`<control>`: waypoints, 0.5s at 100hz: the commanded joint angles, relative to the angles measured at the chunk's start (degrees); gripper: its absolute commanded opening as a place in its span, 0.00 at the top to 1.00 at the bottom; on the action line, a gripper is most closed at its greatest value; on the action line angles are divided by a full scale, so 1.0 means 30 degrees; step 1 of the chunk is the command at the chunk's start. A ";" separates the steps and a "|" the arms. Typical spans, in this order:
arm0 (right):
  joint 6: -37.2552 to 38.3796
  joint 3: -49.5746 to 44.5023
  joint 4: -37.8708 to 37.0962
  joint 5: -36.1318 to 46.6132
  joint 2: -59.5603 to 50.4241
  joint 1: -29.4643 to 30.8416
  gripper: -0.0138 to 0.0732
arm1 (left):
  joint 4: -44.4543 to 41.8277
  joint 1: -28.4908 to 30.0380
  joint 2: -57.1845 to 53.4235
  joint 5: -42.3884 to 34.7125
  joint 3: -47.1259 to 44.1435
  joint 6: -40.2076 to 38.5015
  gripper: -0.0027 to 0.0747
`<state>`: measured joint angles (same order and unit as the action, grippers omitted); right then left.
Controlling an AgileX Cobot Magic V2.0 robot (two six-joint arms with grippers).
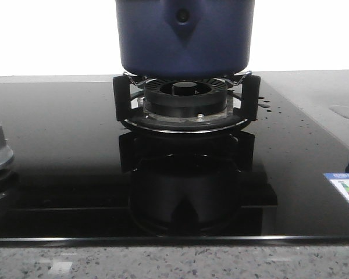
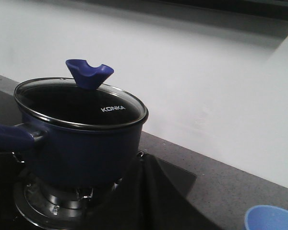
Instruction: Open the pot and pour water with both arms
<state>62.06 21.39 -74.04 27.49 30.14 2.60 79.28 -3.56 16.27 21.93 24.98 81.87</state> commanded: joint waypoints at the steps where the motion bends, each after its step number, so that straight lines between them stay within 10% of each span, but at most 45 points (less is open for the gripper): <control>1: -0.0026 0.0496 0.0434 0.0441 -0.0024 0.0000 0.92 | 0.0687 -0.0188 -0.0203 -0.0463 -0.0065 -0.0217 0.99; 50: -0.0026 0.0496 0.0434 0.0441 -0.0024 0.0000 0.92 | 0.0704 -0.0188 -0.0172 -0.0616 -0.0891 -0.0217 0.99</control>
<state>62.06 21.39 -74.17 27.63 30.14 2.60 79.28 -3.56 15.12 21.34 21.18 81.80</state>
